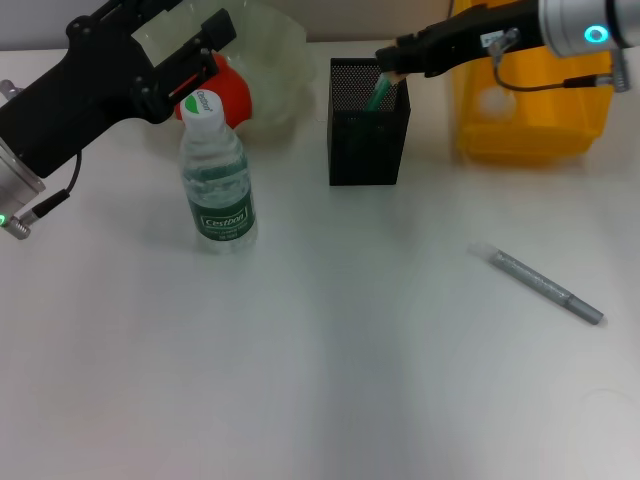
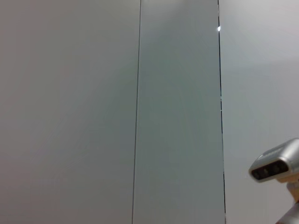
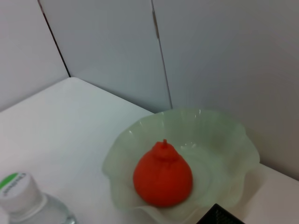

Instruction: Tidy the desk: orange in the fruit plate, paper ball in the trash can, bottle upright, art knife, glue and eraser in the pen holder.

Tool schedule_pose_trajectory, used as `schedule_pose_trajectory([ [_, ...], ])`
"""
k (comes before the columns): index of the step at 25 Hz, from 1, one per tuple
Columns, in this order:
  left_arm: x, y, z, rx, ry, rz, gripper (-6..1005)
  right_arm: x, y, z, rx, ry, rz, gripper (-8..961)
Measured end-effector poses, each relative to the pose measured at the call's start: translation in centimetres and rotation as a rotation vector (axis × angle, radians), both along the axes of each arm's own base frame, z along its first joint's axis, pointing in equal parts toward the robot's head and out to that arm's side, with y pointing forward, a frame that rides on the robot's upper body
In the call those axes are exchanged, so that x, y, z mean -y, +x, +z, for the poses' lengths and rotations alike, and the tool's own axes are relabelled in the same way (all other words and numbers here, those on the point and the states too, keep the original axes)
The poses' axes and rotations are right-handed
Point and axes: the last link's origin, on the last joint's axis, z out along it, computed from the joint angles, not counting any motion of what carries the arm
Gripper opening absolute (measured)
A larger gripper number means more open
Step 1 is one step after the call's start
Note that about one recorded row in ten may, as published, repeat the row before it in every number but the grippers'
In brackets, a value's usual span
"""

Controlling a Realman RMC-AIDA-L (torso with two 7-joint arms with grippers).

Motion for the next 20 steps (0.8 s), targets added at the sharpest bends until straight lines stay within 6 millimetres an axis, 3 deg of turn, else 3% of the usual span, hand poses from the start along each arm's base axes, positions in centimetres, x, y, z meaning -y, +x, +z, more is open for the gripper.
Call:
schedule_pose_trajectory([
  [11,0.4,-0.6,0.1,0.003,0.0,0.012,663,-0.7,0.8,-2.0,0.022,0.017,0.003,378],
  [20,0.7,-0.8,0.3,0.007,0.003,0.011,663,-0.5,0.7,-2.3,0.014,-0.002,0.012,412],
])
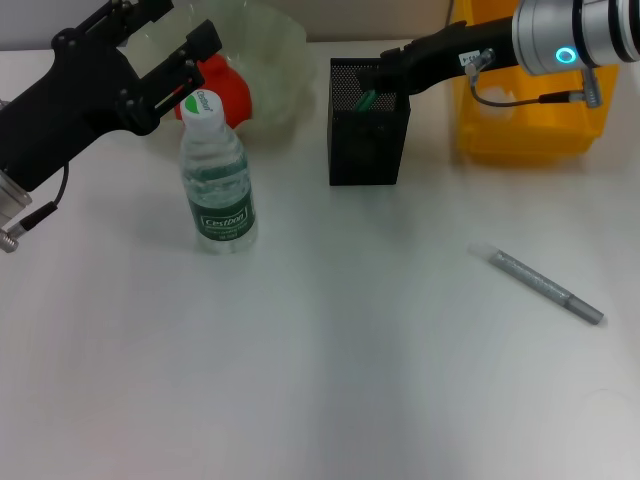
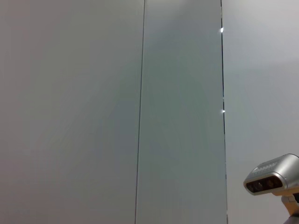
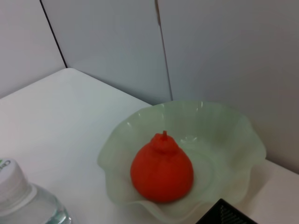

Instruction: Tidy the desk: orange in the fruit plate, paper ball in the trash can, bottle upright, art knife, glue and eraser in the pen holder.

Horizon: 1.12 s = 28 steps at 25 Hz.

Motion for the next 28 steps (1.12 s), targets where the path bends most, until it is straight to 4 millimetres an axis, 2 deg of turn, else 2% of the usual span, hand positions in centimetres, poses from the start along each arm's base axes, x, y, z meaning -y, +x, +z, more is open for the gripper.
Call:
schedule_pose_trajectory([
  [4,0.1,-0.1,0.0,-0.005,0.005,-0.002,663,0.5,-0.1,0.4,-0.012,-0.025,-0.004,426],
  [7,0.1,-0.1,0.0,-0.005,0.005,-0.002,663,1.7,-0.6,2.1,-0.013,-0.072,-0.02,431],
  [9,0.1,-0.1,0.0,-0.005,0.005,-0.002,663,2.5,-0.7,3.2,0.021,-0.095,-0.046,433],
  [11,0.0,0.0,0.0,-0.005,0.005,-0.005,663,3.9,0.0,4.5,0.128,-0.137,-0.139,434],
  [14,0.0,0.1,0.0,-0.005,0.005,-0.007,663,4.5,0.9,4.6,0.197,-0.149,-0.207,432],
  [16,-0.1,0.1,0.0,-0.005,0.005,-0.007,663,5.1,2.4,4.0,0.29,-0.164,-0.276,430],
  [21,0.0,0.1,0.0,-0.005,0.005,-0.006,663,5.5,4.2,2.4,0.398,-0.197,-0.335,426],
  [28,-0.1,0.2,-0.1,-0.006,0.003,-0.01,664,5.9,5.0,0.2,0.46,-0.254,-0.328,416],
])
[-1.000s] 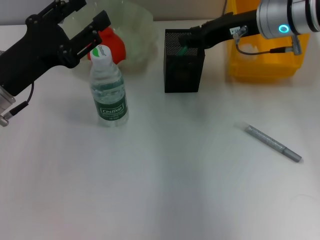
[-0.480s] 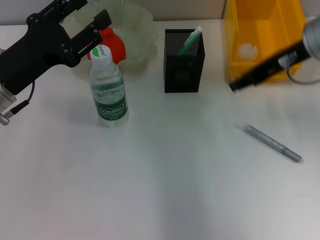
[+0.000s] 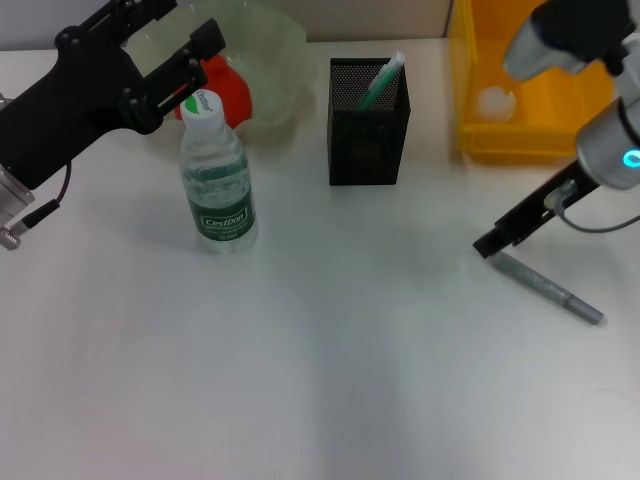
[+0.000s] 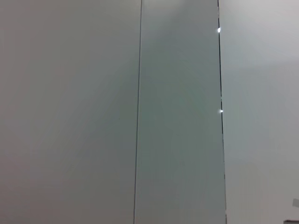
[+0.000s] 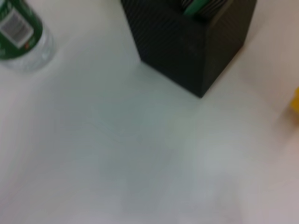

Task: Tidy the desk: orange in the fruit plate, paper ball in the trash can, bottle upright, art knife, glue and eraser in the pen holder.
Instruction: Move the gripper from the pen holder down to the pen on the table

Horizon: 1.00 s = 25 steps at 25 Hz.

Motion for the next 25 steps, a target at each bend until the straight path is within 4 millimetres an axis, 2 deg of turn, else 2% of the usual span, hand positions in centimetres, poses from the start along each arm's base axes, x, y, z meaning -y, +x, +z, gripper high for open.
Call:
schedule_pose_trajectory([
  [14,-0.1,-0.1,0.0,0.0,0.002,0.008,664,0.1,0.6,-1.7,0.043,-0.03,0.014,392],
  [23,0.0,-0.3,0.1,0.0,0.004,0.012,664,0.2,0.9,-1.9,0.046,-0.041,0.002,376],
  [25,0.0,-0.3,0.1,0.0,0.005,0.012,664,0.2,0.9,-2.0,0.049,-0.041,0.0,236],
])
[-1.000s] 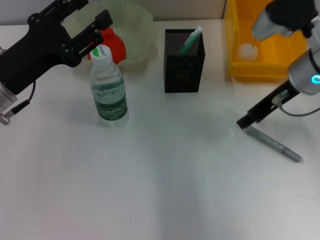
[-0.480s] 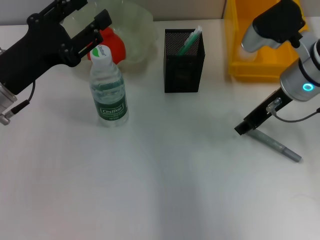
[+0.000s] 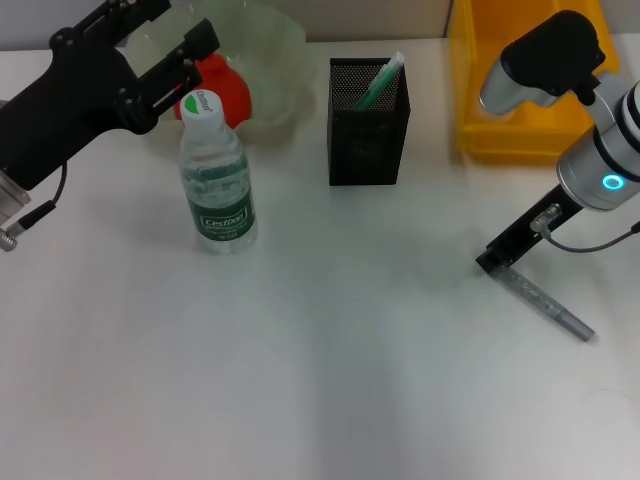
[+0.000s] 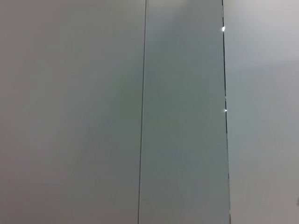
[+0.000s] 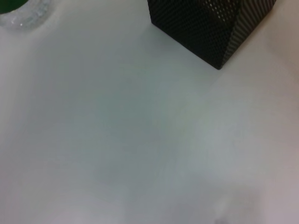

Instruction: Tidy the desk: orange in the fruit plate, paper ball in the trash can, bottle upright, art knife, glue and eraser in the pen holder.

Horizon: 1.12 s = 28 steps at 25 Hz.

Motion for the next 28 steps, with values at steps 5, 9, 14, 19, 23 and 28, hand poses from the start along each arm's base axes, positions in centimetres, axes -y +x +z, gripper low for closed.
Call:
schedule_pose_trajectory([
  [5,0.1,-0.1,0.1,0.001,0.002,0.001,664,0.0,0.1,0.0,0.007,0.003,-0.007,140],
  [9,0.1,0.0,0.0,0.003,0.001,0.0,664,0.0,0.2,0.0,0.008,0.002,-0.01,133],
  [14,0.1,0.0,0.0,0.004,0.0,-0.001,664,0.1,0.3,0.0,0.009,0.0,-0.014,133],
  [19,0.1,0.0,0.0,0.004,0.0,-0.002,664,0.1,0.4,0.1,0.005,-0.001,-0.022,134],
  [23,0.2,-0.1,0.1,0.006,0.002,-0.002,664,0.0,0.1,1.1,-0.017,0.012,-0.029,134],
  [28,0.2,-0.1,0.2,0.006,0.005,-0.002,665,-0.1,-0.3,4.2,-0.146,0.076,-0.035,133],
])
